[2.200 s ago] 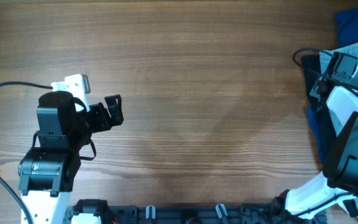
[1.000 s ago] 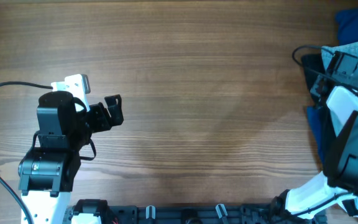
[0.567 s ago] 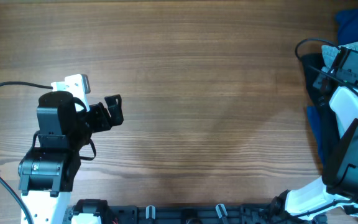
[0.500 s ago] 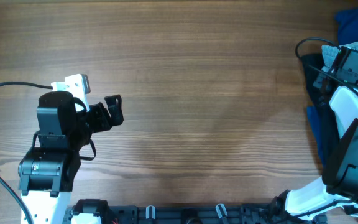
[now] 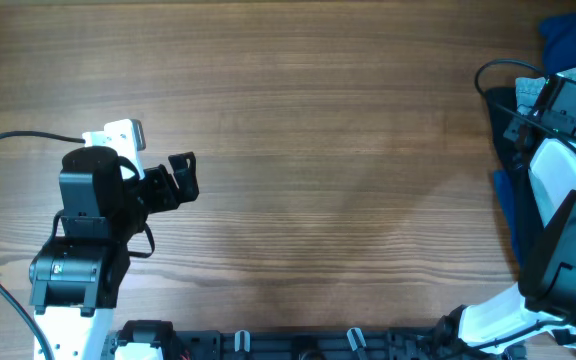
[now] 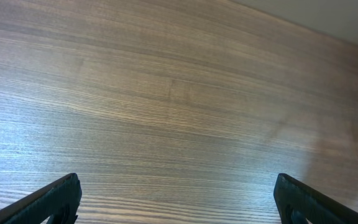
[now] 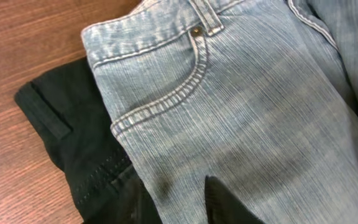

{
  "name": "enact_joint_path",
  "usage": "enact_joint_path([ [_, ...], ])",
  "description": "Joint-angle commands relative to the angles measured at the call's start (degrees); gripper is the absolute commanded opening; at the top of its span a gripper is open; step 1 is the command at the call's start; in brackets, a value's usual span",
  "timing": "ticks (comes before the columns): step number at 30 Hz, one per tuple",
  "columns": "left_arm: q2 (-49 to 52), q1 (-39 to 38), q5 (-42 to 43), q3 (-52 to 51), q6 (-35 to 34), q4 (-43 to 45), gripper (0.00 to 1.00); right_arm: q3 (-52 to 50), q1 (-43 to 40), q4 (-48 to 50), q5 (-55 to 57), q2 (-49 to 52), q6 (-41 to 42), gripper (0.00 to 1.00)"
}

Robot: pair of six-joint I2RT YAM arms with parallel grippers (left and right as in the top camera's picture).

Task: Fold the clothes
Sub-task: 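Grasp the denim shorts waistband with the right gripper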

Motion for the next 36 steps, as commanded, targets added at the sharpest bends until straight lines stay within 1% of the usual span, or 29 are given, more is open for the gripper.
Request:
enact_joint_path([
  [1, 0.17, -0.26, 0.96, 1.16, -0.31, 0.2, 1.0, 1.49, 0.13, 0.37, -2.84, 3.1, -1.73, 0.43],
  [3, 0.17, -0.26, 0.96, 1.16, -0.31, 0.2, 1.0, 1.49, 0.15, 0.31, -2.47, 4.2, -1.73, 0.45],
  [9, 0.17, -0.26, 0.96, 1.16, -0.31, 0.2, 1.0, 1.49, 0.13, 1.14, -0.61, 5.64, -1.7, 0.45],
  [12, 0.17, -0.26, 0.96, 1.16, -0.31, 0.2, 1.0, 1.49, 0.13, 1.29, 0.94, 5.81, -1.68, 0.45],
  [23, 0.17, -0.26, 0.96, 1.16, -0.31, 0.2, 1.0, 1.49, 0.09, 1.7, 1.2, 8.81, -1.66, 0.44],
  [28, 0.17, -0.26, 0.96, 1.16, -0.31, 0.17, 1.0, 1.51, 0.09, 2.19, 1.22, 8.79, -1.18, 0.3],
  [30, 0.17, -0.26, 0.96, 1.16, -0.31, 0.17, 1.0, 1.51, 0.09, 2.19, 1.27, 8.79, -1.22, 0.2],
  [32, 0.17, -0.26, 0.96, 1.16, -0.31, 0.17, 1.0, 1.51, 0.09, 2.19, 2.19, 8.74, -1.01, 0.06],
  [33, 0.17, -0.26, 0.96, 1.16, -0.31, 0.17, 1.0, 1.51, 0.09, 2.19, 2.6, 8.74, -1.01, 0.04],
  [36, 0.17, -0.26, 0.96, 1.16, -0.31, 0.17, 1.0, 1.51, 0.09, 2.21, 2.73, 8.74, -1.05, 0.04],
])
